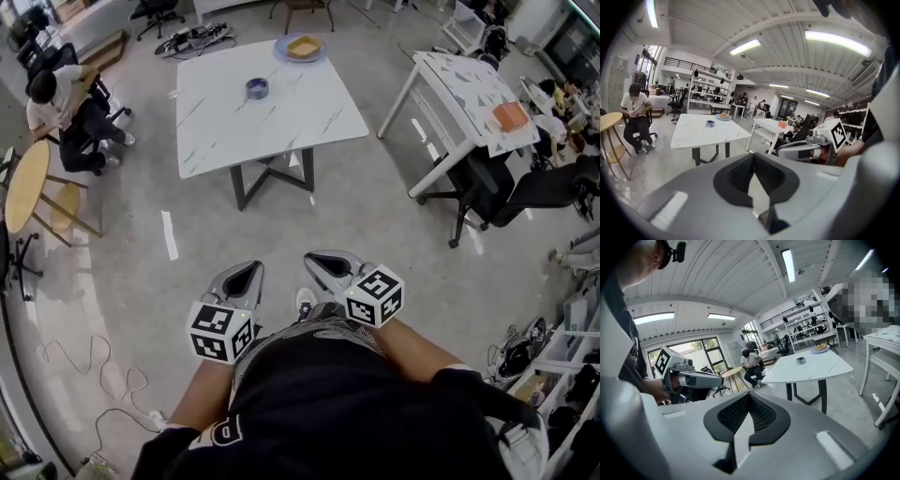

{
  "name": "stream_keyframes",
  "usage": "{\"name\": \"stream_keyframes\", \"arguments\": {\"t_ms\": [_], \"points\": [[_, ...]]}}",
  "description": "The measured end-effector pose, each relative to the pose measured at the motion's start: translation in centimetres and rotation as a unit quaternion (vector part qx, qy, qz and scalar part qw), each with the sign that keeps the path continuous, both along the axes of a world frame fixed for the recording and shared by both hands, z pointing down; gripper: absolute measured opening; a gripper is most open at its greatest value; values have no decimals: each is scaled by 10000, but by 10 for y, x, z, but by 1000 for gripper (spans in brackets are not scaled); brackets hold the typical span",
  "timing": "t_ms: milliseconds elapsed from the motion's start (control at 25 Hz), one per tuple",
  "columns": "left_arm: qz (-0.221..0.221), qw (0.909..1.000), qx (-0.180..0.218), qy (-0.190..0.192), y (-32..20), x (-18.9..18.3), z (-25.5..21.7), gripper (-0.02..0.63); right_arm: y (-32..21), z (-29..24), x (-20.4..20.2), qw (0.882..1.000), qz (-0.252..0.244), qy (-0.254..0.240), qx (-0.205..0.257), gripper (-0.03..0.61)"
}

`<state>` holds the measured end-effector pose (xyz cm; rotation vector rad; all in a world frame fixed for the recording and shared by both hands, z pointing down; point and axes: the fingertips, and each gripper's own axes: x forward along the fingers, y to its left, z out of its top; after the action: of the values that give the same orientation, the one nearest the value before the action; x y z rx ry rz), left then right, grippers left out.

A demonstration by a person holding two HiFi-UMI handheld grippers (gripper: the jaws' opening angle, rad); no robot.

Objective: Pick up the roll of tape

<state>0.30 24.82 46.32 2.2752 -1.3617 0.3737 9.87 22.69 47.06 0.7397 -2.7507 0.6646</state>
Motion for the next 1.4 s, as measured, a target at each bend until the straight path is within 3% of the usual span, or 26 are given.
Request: {"name": "stream_keyframes", "arguments": {"t_ms": [760,1400], "points": [[-171,9997,-46,-186,-117,28,3,58,-123,5,21,9995,-300,-120,-19,0],[-232,9991,-302,-167,-140,32,14,58,-142,14,19,9988,-402,-164,-225,0]]}}
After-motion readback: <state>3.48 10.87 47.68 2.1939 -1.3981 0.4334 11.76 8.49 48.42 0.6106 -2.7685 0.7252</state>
